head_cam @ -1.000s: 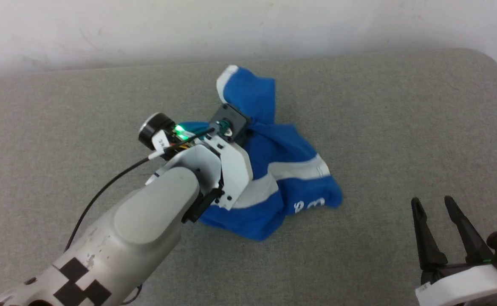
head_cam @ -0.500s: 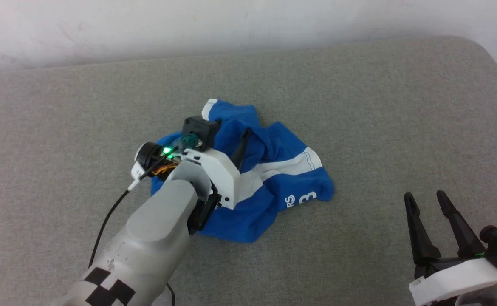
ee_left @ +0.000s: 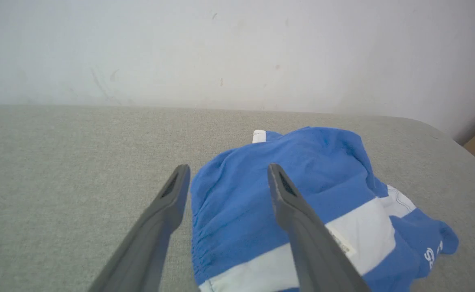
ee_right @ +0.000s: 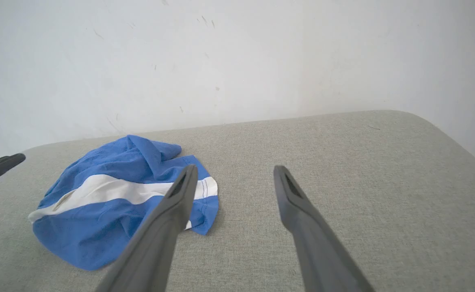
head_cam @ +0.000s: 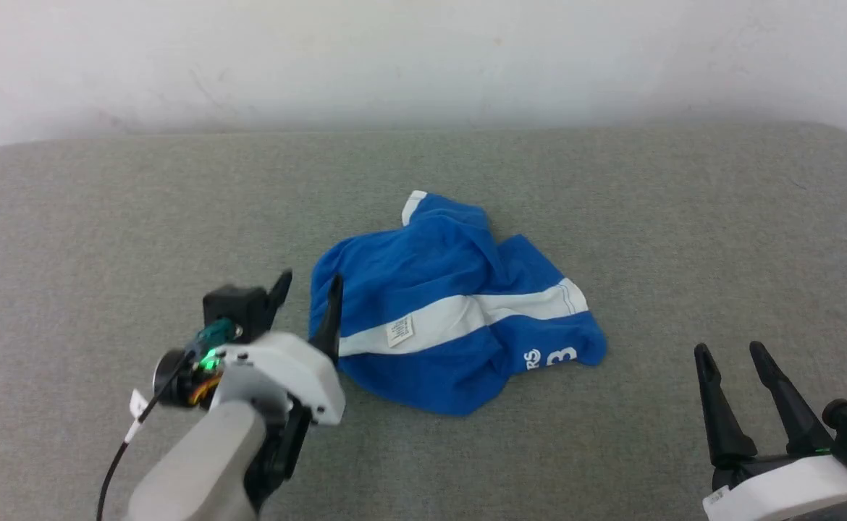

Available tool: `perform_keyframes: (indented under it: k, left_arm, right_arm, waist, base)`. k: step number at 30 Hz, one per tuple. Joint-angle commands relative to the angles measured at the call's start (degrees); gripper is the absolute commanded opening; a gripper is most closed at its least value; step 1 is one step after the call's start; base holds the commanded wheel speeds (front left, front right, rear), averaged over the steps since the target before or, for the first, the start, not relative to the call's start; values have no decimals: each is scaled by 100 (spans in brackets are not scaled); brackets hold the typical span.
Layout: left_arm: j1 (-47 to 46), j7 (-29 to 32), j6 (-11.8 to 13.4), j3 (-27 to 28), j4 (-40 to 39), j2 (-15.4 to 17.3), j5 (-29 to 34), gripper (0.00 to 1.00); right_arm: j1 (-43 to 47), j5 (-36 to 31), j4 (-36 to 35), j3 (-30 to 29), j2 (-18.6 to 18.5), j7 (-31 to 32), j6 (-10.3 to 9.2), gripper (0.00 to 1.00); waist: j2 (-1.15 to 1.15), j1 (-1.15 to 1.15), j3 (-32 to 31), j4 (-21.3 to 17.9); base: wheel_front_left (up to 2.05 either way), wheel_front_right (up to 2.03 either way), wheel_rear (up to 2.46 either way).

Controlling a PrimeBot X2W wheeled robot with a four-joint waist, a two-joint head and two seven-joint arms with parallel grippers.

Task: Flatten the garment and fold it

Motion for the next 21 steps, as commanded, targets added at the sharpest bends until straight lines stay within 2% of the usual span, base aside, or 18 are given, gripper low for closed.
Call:
perform_keyframes:
  k: [1,8,13,16,17,18,19,20,21]
  left_arm:
    - [182,191,41,-2,-143,103,-98,100]
    - [446,1522,19,-266,-685,507,-436,100]
    - [230,2198,-40,-439,-408,653,-485,100]
    - [163,2658,-180,-621,-205,693,-548,100]
    - [158,2805,-239,-705,-163,720,-548,95]
    - [172,2918,-306,-754,-153,720,-591,53]
    - [183,2984,-357,-783,-161,723,-625,19]
    - [183,3051,-378,-842,-166,761,-590,0]
    - [185,3109,-397,-885,-191,799,-570,0]
  right_arm:
    - [61,14,-40,24,15,10,-5,100]
    - [-8,8,-57,110,15,32,-5,100]
    - [-118,2,-14,171,15,40,-5,100]
    - [-141,5,48,172,15,39,-5,100]
    - [-147,14,78,172,15,33,-5,100]
    - [-148,20,106,175,15,25,-5,100]
    - [-145,33,130,168,15,13,-5,100]
    - [-142,41,151,165,15,1,-5,100]
    - [-136,51,173,159,15,-7,-5,100]
  waist:
    - [0,1,-90,113]
    - [0,1,84,82]
    - [0,1,237,-75]
    - [0,1,269,-169]
    - [0,1,272,-198]
    - [0,1,265,-217]
    - [0,1,260,-228]
    - [0,1,255,-235]
    - [0,1,245,-237]
  base:
    - [0,0,0]
    - [0,0,0]
    - [0,0,0]
    - [0,0,0]
    - [0,0,0]
    - [0,0,0]
    - [0,0,0]
    - [0,0,0]
    - [0,0,0]
